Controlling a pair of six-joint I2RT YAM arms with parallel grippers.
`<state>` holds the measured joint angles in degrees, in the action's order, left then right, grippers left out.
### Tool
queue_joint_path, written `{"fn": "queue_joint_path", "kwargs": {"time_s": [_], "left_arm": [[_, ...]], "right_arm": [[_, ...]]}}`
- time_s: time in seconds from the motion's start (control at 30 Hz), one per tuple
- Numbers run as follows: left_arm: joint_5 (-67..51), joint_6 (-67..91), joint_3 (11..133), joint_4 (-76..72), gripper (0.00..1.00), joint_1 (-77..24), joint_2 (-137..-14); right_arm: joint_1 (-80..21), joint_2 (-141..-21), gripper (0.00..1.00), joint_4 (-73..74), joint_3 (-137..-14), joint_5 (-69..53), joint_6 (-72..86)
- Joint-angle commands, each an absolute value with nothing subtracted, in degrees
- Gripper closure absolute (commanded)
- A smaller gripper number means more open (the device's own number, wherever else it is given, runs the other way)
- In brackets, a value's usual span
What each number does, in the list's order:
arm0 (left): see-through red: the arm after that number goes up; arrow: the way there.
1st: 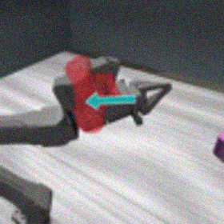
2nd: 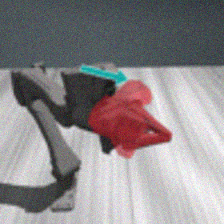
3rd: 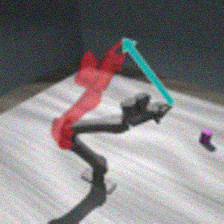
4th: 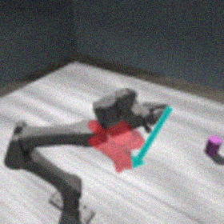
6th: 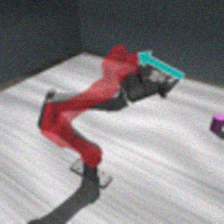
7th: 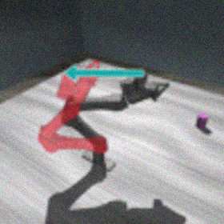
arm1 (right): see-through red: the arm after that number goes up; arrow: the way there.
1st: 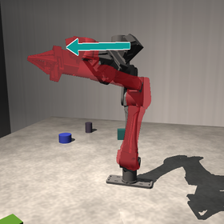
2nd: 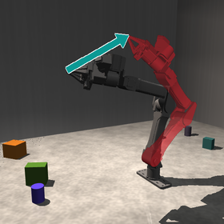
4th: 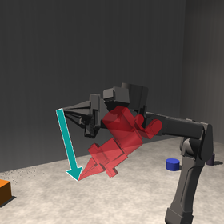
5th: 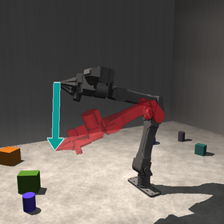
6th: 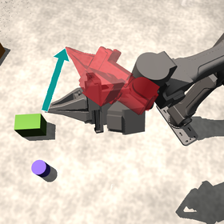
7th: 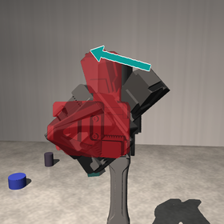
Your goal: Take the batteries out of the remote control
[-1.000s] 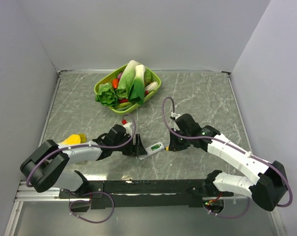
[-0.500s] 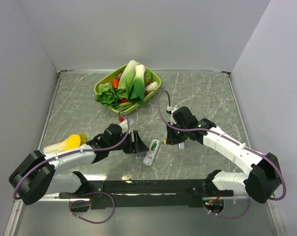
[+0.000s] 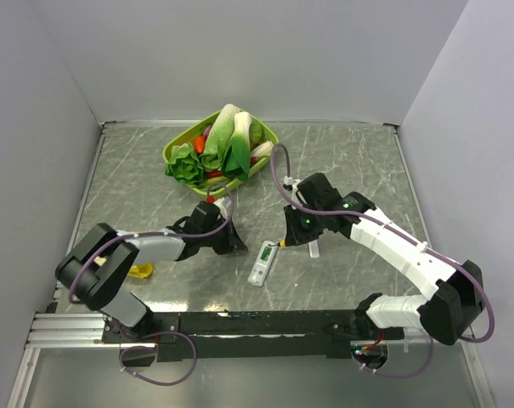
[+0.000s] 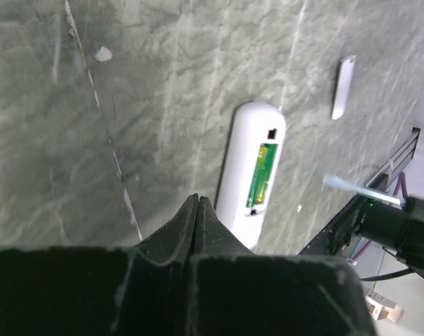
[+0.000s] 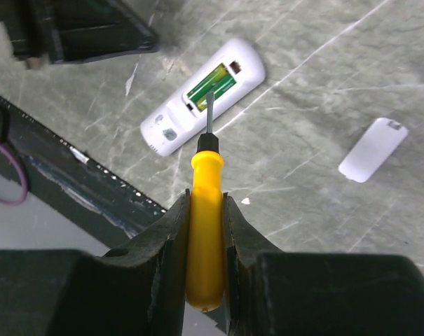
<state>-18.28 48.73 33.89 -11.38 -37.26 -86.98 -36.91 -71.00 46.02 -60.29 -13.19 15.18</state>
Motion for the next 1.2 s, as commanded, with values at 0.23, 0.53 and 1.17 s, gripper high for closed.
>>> {"fn": "queue_joint_path", "kwargs": {"time_s": [0.23,0.53,1.17], "left_arm": [[-28.2,52.1,33.3,-28.3,0.99,-38.6,-95.4],[-30.5,56.6,29.4,-34.8,0.99,-40.9,-96.3],[-16.2,52.6,28.5,-18.4,0.99,-42.2,-83.0]], "right_arm": [[-38.5,-77.0,1.00,51.4,-68.9,-14.3,9.4],[-41.1,-80.8,1.00,55.7,-73.2,-11.0,7.6],[-43.2,-81.9,1.00,54.8,-73.6,-9.2,7.1]]}}
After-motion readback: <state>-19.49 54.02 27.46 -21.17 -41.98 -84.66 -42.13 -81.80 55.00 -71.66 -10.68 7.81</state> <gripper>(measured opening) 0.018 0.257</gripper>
